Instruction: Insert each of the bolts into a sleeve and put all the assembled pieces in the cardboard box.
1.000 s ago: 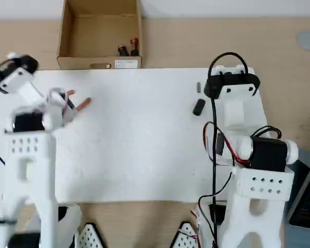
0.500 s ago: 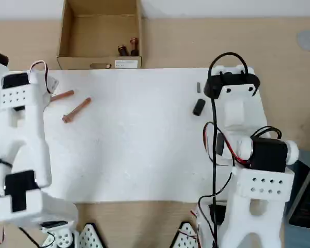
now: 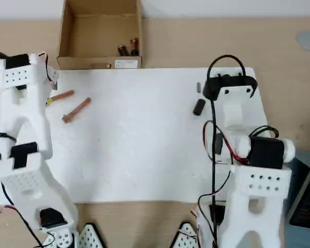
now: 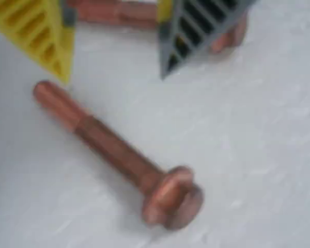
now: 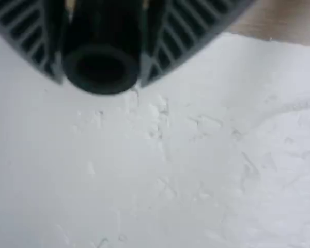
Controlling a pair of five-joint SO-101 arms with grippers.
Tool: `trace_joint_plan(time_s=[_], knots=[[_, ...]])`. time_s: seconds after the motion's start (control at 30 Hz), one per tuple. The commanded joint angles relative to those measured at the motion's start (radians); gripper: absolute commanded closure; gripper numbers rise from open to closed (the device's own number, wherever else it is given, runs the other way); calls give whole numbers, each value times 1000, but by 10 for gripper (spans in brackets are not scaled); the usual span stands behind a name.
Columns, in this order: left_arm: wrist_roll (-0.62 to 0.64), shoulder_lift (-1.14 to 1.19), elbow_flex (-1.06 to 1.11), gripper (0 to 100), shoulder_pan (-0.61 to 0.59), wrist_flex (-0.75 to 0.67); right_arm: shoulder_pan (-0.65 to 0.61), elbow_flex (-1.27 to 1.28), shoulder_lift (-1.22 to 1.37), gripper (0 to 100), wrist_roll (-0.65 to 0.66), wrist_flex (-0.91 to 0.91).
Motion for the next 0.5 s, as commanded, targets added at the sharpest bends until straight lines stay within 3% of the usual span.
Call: trace_joint_plan(time_s=[0.0, 0.47], knots=[[3, 42, -115, 878, -6, 18, 18, 36, -18, 988, -9, -43], [54, 251, -249, 831, -8, 20, 13, 64, -13, 987, -9, -77]])
